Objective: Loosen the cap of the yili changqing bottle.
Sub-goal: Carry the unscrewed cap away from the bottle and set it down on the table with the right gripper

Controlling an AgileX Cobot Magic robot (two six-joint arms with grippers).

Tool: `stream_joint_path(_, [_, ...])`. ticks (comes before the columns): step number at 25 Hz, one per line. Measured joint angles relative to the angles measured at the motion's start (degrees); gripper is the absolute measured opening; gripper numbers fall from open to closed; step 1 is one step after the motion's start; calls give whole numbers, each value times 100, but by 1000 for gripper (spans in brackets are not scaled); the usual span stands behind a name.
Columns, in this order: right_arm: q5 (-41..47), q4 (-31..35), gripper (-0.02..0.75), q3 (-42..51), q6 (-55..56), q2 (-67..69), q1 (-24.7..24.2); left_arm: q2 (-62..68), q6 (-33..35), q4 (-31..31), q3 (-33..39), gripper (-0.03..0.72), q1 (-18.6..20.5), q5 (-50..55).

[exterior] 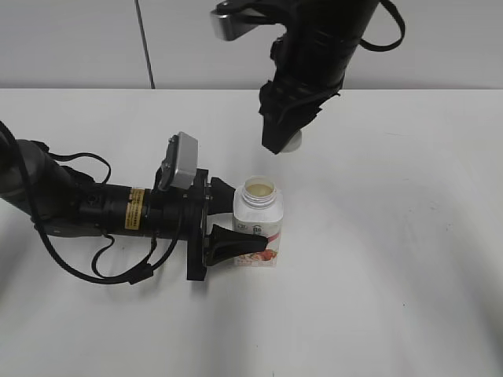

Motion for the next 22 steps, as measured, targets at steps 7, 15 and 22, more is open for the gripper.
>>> stream_joint_path(7, [-8, 82, 386, 394, 1102, -13, -858, 0, 0, 5, 0, 442, 0, 0])
stream_joint_path(15, [-785, 86, 386, 1474, 1719, -50, -1737, 0, -18, 5, 0, 442, 0, 0])
stream_joint_path(22, [-1800, 80, 386, 2552, 1941, -94, -2366, 0, -41, 5, 0, 442, 0, 0])
